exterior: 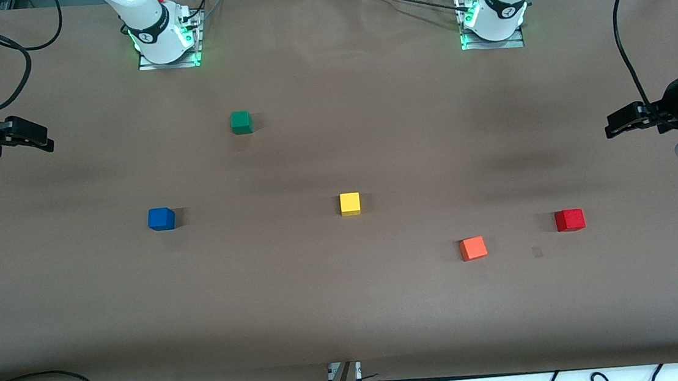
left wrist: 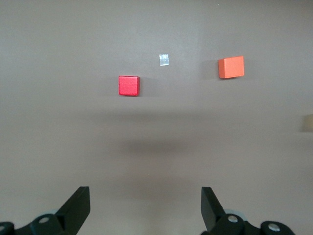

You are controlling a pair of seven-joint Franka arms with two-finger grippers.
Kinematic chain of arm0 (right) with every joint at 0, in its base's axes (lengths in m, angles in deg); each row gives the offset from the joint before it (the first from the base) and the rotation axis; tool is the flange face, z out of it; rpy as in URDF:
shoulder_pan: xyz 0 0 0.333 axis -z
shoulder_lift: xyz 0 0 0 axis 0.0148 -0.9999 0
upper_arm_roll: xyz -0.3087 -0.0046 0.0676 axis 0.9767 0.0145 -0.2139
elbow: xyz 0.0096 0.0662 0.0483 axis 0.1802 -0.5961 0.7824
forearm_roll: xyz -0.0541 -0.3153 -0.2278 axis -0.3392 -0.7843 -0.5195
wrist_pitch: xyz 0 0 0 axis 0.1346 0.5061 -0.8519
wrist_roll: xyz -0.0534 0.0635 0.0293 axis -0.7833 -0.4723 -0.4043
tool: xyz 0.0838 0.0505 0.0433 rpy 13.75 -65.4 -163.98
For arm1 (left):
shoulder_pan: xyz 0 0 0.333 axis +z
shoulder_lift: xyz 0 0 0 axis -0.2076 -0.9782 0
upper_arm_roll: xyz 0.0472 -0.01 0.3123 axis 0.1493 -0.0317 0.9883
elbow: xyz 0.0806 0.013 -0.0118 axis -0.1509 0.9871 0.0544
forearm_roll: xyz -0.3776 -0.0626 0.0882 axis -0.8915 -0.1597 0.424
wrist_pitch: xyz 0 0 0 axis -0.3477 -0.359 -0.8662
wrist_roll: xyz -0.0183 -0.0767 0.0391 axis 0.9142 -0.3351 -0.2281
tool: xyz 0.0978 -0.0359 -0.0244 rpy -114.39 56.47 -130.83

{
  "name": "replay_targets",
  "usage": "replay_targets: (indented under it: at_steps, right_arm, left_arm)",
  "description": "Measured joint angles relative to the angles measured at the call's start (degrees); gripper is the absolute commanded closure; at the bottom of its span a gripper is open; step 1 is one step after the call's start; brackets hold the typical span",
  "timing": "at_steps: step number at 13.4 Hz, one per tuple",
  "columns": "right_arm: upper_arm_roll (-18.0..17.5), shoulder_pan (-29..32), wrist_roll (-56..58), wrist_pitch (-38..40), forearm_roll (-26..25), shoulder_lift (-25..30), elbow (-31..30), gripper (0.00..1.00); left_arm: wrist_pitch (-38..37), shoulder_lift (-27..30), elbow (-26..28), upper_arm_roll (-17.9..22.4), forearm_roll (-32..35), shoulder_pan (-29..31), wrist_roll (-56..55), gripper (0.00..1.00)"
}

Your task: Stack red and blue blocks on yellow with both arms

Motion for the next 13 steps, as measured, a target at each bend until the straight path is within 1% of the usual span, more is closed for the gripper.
replay_targets:
  at_steps: [9, 13]
  right_arm:
    - [0.0, 0.0, 0.0, 0.02, 0.0, 0.0, 0.0, 0.0]
    - [0.0, 0.0, 0.01, 0.04, 0.0, 0.0, 0.0, 0.0]
  left_arm:
    - [-0.13, -0.31, -0.02, -0.05, 0.0, -0.11, 0.0, 0.0]
    - [-0.09, -2.86, 0.03, -0.06, 0.02, -0.12, 0.0, 0.0]
